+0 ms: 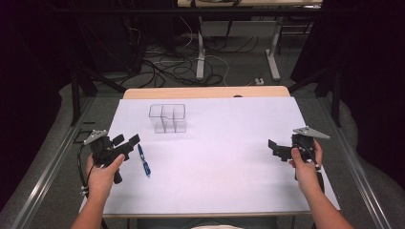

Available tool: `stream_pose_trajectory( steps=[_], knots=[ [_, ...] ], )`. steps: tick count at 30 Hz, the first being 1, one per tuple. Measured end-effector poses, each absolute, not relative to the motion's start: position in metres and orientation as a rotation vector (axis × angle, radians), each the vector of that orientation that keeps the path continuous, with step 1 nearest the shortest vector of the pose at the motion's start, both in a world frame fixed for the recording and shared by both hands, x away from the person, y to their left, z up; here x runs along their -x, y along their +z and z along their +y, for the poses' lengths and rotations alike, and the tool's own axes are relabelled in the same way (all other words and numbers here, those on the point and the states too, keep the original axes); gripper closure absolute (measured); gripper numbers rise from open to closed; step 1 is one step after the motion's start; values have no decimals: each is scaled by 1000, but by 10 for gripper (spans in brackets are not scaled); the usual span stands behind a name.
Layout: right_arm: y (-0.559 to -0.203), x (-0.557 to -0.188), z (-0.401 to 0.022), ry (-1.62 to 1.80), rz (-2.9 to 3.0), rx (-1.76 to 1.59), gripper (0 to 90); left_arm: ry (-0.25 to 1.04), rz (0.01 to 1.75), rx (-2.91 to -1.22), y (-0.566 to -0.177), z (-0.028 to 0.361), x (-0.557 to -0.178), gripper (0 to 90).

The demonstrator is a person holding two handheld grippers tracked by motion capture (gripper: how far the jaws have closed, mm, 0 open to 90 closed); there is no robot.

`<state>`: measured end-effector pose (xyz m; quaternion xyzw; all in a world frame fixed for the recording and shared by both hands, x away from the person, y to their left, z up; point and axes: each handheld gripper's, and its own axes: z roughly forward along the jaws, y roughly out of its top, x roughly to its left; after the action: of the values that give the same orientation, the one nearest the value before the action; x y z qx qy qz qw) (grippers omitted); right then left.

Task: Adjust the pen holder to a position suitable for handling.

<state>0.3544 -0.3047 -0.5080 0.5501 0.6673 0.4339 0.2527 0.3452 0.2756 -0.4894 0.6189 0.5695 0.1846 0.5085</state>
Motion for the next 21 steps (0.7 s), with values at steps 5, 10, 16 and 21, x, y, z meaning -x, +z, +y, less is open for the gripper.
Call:
stream_pose_trajectory(
  steps=[5, 10, 16, 21],
  knots=[
    [-507, -353, -306, 1181, 1813, -1493, 0, 425, 1392, -1466, -484, 274, -349, 329],
    [-508, -354, -306, 1183, 1808, -1504, 0, 406, 1444, -1437, -480, 274, -352, 387],
    [-509, -354, -307, 1178, 1812, -1504, 0, 328, 1512, -1444, -476, 277, -356, 399],
    [-509, -354, -307, 1179, 1811, -1506, 0, 257, 1590, -1434, -472, 277, -361, 398]
  ],
)
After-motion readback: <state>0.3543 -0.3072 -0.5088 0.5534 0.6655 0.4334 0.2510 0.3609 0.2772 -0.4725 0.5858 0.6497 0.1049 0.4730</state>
